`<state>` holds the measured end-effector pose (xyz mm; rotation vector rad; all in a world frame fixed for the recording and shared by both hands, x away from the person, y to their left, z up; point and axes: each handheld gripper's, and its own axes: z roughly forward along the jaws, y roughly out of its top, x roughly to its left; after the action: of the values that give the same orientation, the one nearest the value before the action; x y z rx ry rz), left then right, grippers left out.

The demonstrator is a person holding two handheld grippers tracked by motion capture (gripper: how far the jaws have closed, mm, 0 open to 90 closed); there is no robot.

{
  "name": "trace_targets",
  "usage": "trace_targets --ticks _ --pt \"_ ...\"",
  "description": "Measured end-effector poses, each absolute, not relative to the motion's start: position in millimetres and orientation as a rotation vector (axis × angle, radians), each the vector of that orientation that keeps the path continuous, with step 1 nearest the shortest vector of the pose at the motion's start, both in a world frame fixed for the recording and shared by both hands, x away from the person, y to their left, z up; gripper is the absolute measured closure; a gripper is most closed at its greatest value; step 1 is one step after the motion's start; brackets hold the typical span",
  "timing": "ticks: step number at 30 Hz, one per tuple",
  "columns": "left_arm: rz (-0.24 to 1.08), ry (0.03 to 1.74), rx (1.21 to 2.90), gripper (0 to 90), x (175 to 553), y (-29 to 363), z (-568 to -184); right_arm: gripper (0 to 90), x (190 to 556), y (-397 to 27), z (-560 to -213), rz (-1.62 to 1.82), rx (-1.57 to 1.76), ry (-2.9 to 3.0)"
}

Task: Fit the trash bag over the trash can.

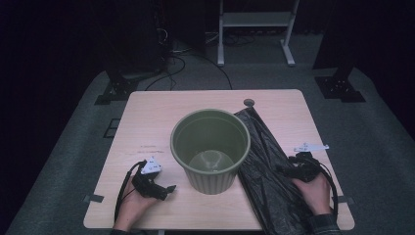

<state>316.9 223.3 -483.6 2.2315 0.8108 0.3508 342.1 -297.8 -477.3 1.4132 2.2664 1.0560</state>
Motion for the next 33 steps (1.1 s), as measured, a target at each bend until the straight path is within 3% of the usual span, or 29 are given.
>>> trace_targets --ticks 33 --pt "0.351 0.811 2.232 0.0 317 223 -484 20.9 355 -214 -479 1.246 1.250 2.442"
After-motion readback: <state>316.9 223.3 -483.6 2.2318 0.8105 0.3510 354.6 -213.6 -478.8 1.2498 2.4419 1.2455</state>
